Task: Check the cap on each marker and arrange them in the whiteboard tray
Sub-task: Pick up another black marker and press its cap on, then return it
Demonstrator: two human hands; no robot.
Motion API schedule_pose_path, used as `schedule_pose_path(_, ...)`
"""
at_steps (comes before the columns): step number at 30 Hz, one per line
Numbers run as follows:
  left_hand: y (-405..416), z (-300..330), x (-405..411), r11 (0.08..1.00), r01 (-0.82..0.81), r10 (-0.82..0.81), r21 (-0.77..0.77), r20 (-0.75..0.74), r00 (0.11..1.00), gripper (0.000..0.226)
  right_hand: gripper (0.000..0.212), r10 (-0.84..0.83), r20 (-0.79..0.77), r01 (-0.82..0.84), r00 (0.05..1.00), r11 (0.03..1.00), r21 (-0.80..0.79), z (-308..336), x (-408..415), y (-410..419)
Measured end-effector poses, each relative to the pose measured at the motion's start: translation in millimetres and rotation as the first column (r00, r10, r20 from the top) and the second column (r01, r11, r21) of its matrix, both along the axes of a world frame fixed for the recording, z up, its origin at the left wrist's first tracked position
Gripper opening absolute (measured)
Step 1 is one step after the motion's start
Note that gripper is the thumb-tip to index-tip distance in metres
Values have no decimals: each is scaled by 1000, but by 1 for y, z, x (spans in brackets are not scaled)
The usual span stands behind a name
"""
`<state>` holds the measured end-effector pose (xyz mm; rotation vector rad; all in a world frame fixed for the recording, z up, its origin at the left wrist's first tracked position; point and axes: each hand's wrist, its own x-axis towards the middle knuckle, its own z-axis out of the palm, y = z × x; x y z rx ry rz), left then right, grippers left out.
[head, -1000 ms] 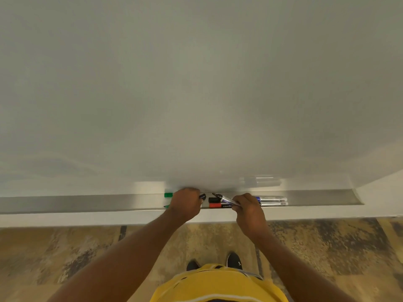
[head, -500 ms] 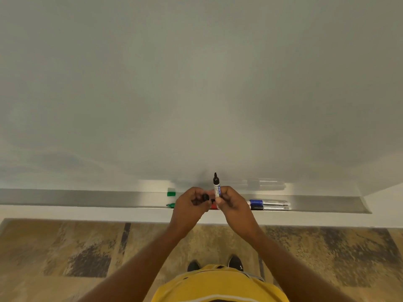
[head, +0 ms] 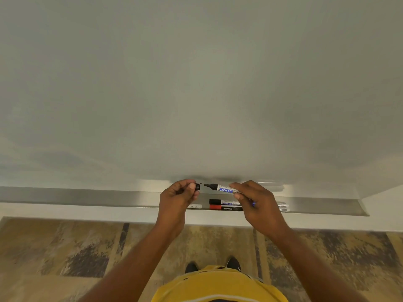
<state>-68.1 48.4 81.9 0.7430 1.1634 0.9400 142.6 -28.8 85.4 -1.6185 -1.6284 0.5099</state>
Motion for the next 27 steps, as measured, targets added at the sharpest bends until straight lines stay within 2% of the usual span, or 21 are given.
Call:
schedule_pose_path(9, -5, 7, 7, 999, 32, -32, 24, -31, 999, 17, 32, 64, 82, -66, 995, 998, 16, 8, -4, 6)
schedule_pose_path(15, -3, 11, 4, 961, 194, -133, 198, -285, 949, 18, 31, 59, 131, -63, 990, 998, 25, 10, -6, 12)
schedule_pose_path(20, 1, 14, 3, 949, 233, -163, 213, -303, 939, 18, 30, 26, 163, -35, 986, 998, 57, 8, -12, 16)
schedule_pose_path(27, 6, 12, 3, 958, 208, -144, 197, -297, 944, 18, 34, -9, 172, -10, 985, 994, 111, 2, -23, 22)
